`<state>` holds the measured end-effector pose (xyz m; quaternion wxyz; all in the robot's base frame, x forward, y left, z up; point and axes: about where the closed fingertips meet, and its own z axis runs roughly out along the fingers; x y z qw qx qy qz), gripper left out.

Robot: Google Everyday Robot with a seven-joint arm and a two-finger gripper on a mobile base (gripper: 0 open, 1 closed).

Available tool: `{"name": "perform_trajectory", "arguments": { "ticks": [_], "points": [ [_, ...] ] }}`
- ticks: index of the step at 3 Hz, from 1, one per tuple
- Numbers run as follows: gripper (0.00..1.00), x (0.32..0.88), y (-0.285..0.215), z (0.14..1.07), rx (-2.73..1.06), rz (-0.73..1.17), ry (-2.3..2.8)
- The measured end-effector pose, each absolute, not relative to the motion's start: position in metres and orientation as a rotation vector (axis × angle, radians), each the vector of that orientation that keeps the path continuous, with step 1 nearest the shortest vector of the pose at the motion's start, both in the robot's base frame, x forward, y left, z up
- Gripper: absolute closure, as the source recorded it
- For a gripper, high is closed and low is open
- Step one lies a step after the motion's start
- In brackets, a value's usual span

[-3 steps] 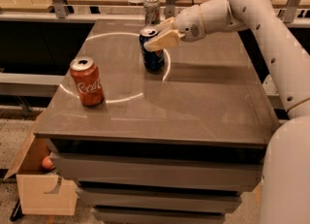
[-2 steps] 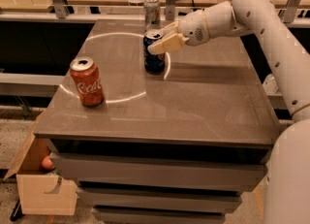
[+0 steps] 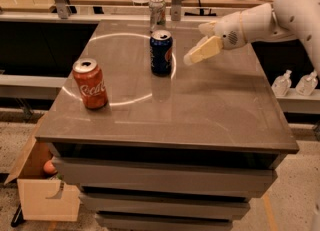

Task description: Place pepsi can upright

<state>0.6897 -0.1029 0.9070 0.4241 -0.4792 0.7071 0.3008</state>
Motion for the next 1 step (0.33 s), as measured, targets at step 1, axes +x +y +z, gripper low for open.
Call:
{"name": "perform_trajectory", "arguments": {
  "ticks": [1],
  "points": [
    [0.0, 0.6933, -0.1834, 0.9074, -0.944, 0.494, 2.013]
  ]
}}
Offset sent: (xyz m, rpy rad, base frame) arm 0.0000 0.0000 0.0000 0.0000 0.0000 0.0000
